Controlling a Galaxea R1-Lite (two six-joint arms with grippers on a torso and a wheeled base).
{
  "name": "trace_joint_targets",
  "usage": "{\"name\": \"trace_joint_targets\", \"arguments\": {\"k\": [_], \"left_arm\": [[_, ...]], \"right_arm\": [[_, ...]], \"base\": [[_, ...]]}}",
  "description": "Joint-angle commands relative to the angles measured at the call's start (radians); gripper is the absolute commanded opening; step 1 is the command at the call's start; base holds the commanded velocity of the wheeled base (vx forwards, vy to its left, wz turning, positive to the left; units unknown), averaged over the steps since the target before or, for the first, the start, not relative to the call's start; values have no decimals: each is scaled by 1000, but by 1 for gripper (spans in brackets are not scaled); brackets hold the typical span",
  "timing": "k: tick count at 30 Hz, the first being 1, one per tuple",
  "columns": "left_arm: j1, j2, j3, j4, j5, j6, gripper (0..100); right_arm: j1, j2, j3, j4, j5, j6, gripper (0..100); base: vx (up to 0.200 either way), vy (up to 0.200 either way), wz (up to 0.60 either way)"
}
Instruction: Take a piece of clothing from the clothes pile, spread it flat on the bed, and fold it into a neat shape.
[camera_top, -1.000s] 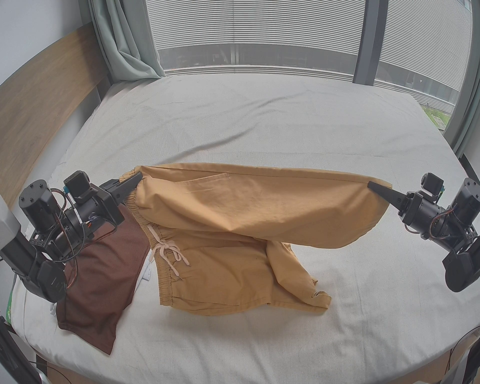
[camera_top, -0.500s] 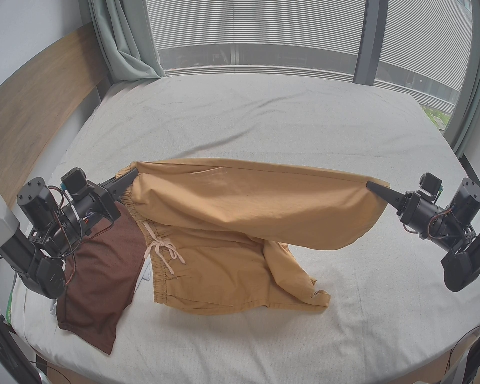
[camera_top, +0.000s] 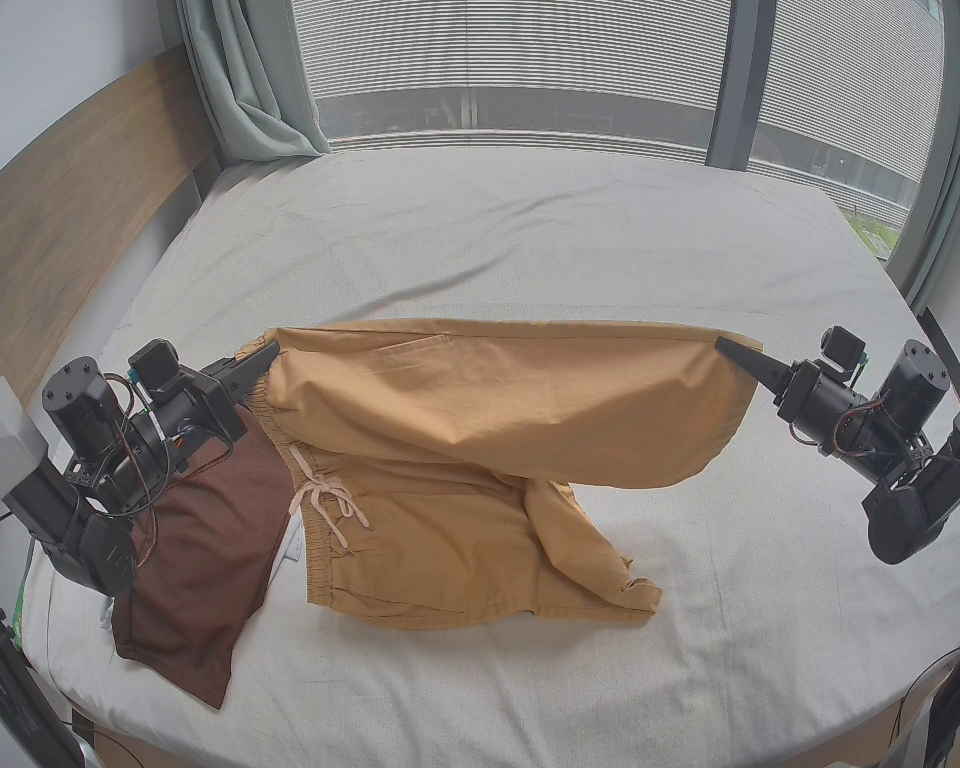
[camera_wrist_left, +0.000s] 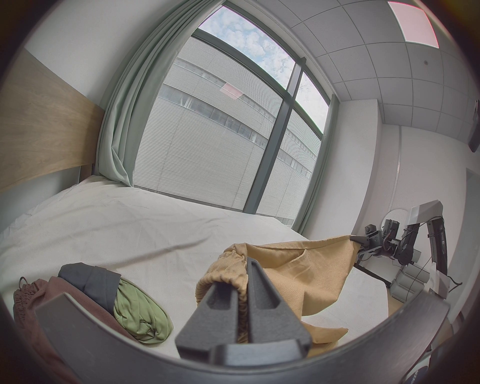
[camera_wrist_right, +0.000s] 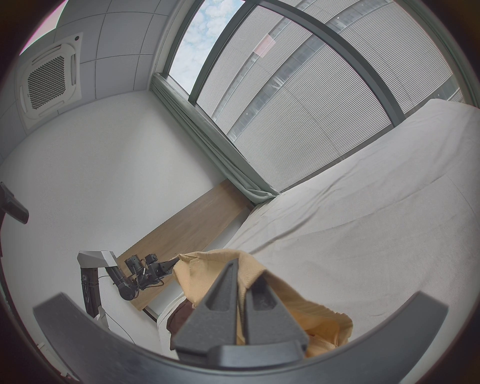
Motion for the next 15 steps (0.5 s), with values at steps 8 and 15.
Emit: {"name": "trace_joint_targets", "arguments": {"k": [8,15], "left_arm": [[-10,92,-115,-1,74,-107,0],[-24,152,-166,-1,91,-121,0]], "right_arm": [[-2,101,-117,0,-8,40,0],[-4,165,-169,0,-9,42,0]], "base": [[0,0,0],[0,0,0]]}}
